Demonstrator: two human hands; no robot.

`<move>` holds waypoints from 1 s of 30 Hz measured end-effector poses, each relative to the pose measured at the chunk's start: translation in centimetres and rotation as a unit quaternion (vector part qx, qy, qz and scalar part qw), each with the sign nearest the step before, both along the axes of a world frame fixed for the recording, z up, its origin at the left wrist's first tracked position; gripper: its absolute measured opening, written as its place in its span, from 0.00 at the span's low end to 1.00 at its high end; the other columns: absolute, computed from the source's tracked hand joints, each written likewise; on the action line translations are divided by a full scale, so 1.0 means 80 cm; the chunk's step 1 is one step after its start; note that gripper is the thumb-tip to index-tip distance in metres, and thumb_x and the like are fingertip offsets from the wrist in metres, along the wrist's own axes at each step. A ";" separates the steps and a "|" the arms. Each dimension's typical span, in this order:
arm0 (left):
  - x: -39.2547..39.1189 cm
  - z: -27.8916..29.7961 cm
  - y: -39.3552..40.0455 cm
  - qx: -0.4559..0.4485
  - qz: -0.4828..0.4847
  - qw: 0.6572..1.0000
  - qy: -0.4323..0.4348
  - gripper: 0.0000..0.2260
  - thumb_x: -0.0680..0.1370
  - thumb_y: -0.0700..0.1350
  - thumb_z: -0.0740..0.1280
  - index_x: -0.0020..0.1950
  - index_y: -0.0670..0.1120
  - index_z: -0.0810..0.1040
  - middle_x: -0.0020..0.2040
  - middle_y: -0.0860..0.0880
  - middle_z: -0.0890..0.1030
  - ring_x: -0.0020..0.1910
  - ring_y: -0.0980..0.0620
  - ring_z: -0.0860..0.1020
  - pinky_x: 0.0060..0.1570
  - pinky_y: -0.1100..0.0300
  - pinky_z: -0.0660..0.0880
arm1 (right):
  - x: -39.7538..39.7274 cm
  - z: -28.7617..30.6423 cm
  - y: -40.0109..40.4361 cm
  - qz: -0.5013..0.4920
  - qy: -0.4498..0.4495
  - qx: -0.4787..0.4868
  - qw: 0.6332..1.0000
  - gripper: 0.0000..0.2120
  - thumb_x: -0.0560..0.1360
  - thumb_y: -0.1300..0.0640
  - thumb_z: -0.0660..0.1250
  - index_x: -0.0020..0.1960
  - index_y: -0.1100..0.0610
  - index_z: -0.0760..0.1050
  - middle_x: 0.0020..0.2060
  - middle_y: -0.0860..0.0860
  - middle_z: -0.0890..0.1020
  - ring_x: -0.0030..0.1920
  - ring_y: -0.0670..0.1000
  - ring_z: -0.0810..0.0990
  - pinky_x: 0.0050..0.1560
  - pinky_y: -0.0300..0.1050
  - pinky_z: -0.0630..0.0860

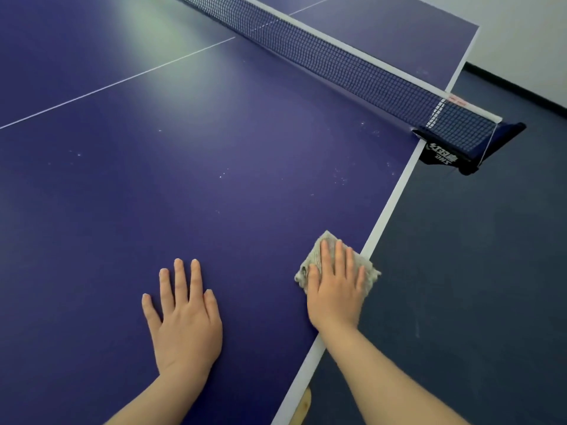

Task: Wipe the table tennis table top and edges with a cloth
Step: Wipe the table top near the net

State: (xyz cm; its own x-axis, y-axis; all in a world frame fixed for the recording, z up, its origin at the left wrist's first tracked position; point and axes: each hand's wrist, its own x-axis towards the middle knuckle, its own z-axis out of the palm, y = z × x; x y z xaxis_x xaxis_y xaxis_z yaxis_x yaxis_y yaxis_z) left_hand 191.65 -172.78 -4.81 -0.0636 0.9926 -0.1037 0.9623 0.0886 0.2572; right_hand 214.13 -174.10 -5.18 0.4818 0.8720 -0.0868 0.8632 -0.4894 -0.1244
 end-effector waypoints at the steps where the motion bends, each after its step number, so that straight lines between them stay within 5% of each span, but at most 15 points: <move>1: 0.000 0.000 0.000 0.001 0.001 1.000 0.000 0.27 0.79 0.55 0.37 0.79 0.53 0.41 0.80 0.51 0.44 0.79 0.49 0.40 0.75 0.44 0.40 | -0.012 -0.002 -0.014 -0.012 0.000 0.020 1.000 0.31 0.79 0.40 0.31 0.80 0.46 0.39 0.81 0.49 0.46 0.80 0.51 0.42 0.79 0.56 0.42; 5: 0.000 0.000 0.001 0.001 0.002 1.000 0.005 0.28 0.79 0.54 0.37 0.79 0.52 0.41 0.80 0.51 0.44 0.79 0.49 0.40 0.75 0.44 0.40 | -0.080 -0.003 -0.035 0.103 0.016 0.039 0.994 0.27 0.84 0.43 0.40 0.81 0.49 0.53 0.79 0.51 0.58 0.79 0.54 0.54 0.74 0.58 0.52; 10: -0.002 -0.001 0.000 -0.008 -0.014 0.999 0.028 0.27 0.80 0.53 0.41 0.80 0.52 0.44 0.81 0.47 0.50 0.79 0.46 0.45 0.74 0.41 0.44 | -0.050 0.009 0.035 0.291 0.046 -0.009 0.956 0.29 0.80 0.40 0.36 0.81 0.43 0.45 0.80 0.45 0.47 0.80 0.48 0.40 0.77 0.56 0.41; 13: -0.002 -0.003 0.001 -0.003 -0.089 0.995 0.055 0.24 0.83 0.50 0.49 0.80 0.50 0.54 0.79 0.44 0.57 0.78 0.42 0.53 0.71 0.38 0.45 | 0.020 0.008 0.050 0.146 0.023 -0.025 0.989 0.33 0.75 0.38 0.30 0.80 0.42 0.40 0.81 0.45 0.45 0.80 0.48 0.40 0.78 0.54 0.38; 16: 0.030 0.004 0.023 -0.026 -0.106 0.994 0.031 0.25 0.83 0.52 0.47 0.80 0.52 0.47 0.81 0.48 0.46 0.79 0.47 0.43 0.73 0.41 0.40 | 0.035 0.000 0.009 -0.021 0.007 0.013 1.000 0.32 0.78 0.39 0.29 0.80 0.45 0.40 0.81 0.48 0.46 0.80 0.51 0.41 0.79 0.56 0.41; 21: 0.104 0.017 0.056 -0.033 0.027 0.999 -0.014 0.26 0.83 0.53 0.42 0.79 0.54 0.37 0.80 0.49 0.39 0.78 0.46 0.35 0.73 0.37 0.37 | -0.025 -0.001 -0.018 0.115 0.025 0.040 0.992 0.27 0.84 0.43 0.42 0.81 0.48 0.53 0.79 0.50 0.58 0.79 0.53 0.55 0.73 0.57 0.52; 25: 0.108 0.011 0.059 -0.042 0.054 0.998 -0.010 0.25 0.82 0.54 0.41 0.79 0.56 0.38 0.80 0.51 0.40 0.78 0.47 0.36 0.73 0.38 0.38 | 0.021 0.004 0.042 0.280 0.040 0.002 0.959 0.27 0.83 0.41 0.42 0.81 0.43 0.45 0.80 0.45 0.47 0.80 0.48 0.42 0.77 0.54 0.42; 30: 0.111 0.011 0.061 -0.048 0.065 0.997 -0.006 0.25 0.82 0.54 0.42 0.79 0.57 0.37 0.80 0.52 0.41 0.78 0.48 0.36 0.74 0.39 0.37 | 0.109 0.004 0.073 0.067 0.017 -0.030 0.997 0.31 0.76 0.39 0.27 0.79 0.43 0.33 0.80 0.46 0.39 0.79 0.49 0.35 0.78 0.54 0.36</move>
